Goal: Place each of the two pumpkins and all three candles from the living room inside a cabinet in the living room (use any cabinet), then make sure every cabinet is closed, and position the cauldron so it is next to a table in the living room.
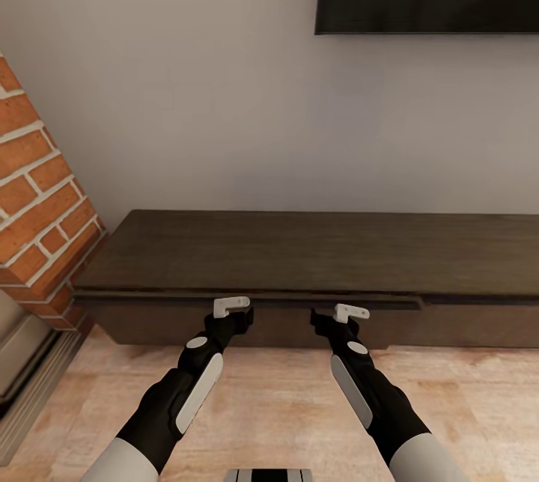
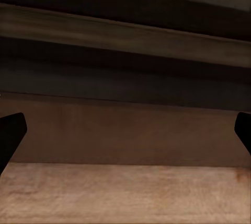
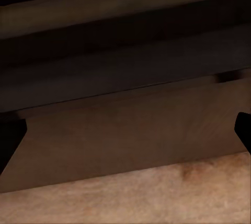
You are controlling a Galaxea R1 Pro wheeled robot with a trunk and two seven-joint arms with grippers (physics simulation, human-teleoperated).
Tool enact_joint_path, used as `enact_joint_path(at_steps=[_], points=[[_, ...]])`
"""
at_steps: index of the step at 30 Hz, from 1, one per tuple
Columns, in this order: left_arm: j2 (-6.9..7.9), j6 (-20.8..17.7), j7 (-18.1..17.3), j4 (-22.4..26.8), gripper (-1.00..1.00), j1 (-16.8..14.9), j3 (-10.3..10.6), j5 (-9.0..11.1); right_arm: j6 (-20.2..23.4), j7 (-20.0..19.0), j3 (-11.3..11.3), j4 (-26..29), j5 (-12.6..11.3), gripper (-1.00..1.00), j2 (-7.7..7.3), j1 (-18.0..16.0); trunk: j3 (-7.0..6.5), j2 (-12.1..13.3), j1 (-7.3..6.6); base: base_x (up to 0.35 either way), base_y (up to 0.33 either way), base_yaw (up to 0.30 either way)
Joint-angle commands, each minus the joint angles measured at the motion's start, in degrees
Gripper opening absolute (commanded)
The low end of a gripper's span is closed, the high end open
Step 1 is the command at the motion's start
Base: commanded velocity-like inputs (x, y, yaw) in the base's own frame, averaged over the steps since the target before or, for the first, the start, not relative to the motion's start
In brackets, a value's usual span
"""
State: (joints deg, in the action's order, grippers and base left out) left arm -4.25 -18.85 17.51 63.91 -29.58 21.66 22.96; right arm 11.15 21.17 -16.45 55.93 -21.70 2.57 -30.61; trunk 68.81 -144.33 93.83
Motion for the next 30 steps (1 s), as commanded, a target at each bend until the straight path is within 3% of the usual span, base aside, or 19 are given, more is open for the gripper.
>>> enact_joint_path(at_steps=[1,16,30], points=[[0.03,-0.14,0.51,0.08,1.00,-0.04,0.13,0.60,0.19,0.37,-0.16,0.41,0.11,1.00,-0.02,-0.06,0.04,-0.03,-0.01,0.124,0.000,0.000],[0.03,-0.07,0.58,0.08,1.00,-0.04,0.13,0.60,0.20,0.37,-0.16,0.45,0.12,1.00,-0.02,-0.06,0.04,-0.03,-0.01,0.028,0.000,0.000],[-0.04,-0.07,0.59,0.08,1.00,-0.04,0.13,0.60,0.21,0.37,-0.16,0.50,0.10,1.00,-0.02,-0.06,0.04,-0.03,-0.01,-0.302,0.000,0.000]])
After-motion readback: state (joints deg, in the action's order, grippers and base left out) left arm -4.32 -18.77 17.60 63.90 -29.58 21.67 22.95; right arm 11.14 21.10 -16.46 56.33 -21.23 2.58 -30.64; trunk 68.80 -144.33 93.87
